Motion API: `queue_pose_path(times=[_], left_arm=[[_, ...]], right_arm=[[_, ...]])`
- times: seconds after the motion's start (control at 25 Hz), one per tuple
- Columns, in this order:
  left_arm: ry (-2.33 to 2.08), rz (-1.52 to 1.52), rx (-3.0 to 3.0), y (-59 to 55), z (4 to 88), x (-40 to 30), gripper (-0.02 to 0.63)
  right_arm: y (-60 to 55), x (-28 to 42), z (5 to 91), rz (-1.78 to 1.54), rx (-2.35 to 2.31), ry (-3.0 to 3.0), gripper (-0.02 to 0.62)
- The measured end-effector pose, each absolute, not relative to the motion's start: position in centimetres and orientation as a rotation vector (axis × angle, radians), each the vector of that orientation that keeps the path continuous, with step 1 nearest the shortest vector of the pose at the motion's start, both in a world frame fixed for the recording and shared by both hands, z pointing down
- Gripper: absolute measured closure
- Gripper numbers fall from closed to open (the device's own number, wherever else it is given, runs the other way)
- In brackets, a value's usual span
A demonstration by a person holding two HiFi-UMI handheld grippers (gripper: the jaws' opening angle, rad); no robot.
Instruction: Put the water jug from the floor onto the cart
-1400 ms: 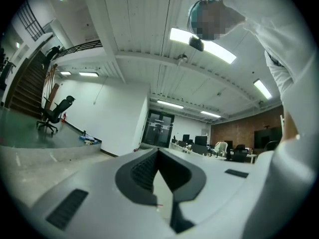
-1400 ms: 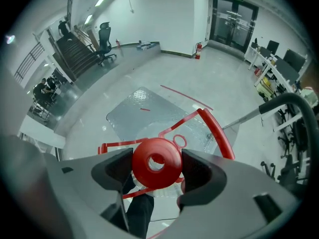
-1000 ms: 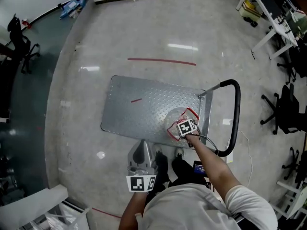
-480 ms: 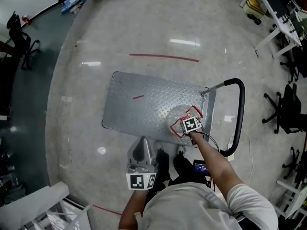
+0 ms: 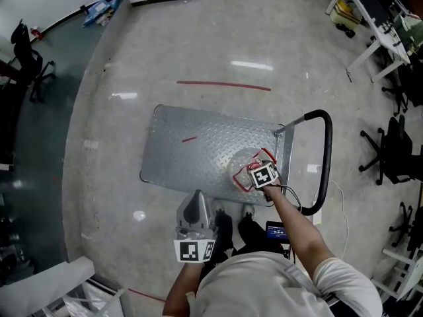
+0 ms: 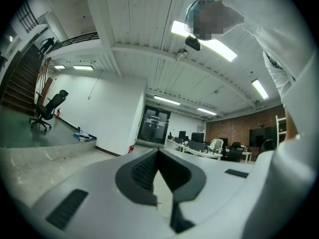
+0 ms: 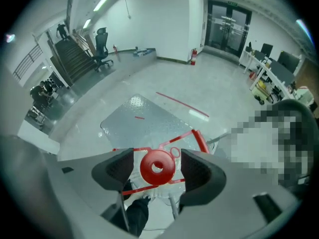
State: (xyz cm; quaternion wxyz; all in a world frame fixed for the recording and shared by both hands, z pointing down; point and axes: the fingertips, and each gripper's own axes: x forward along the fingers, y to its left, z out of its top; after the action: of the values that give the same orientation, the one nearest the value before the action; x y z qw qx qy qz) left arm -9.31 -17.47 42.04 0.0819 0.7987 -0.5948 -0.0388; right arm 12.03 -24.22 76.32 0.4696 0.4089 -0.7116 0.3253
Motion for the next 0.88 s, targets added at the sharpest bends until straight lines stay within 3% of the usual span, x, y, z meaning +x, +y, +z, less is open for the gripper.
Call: queue_pose_path(times=[0.08, 0.16, 0.28, 0.52, 0.88], left_arm=[[-1.768, -0.135, 2.397, -17.3, 41.6, -9.0, 0.603], [-1.752, -0.151, 2.415, -17.1, 41.0, -8.6, 0.603], [-1.712, -0.181, 2.452, -16.8, 39.7, -7.6, 0.603], [-1.632, -0.241, 2.546, -15.9, 36.8, -5.0, 0.603], [-1.547, -0.23, 2.595, -15.1, 37.1, -2.8, 0.603]], right_arm=[[-25.1, 11.9, 72.5, 0.756, 1.086, -1.84, 0.306], [-25.8, 12.0, 67.4, 0.671, 1.216, -1.944, 0.503], [-25.8, 12.9, 58.6, 0.448, 1.423, -2.107, 0.574], [-19.6, 14.2, 44.2, 0.119, 1.679, -2.426, 0.583], [-14.8, 15.4, 44.8, 0.242, 1.758, -2.428, 0.583]])
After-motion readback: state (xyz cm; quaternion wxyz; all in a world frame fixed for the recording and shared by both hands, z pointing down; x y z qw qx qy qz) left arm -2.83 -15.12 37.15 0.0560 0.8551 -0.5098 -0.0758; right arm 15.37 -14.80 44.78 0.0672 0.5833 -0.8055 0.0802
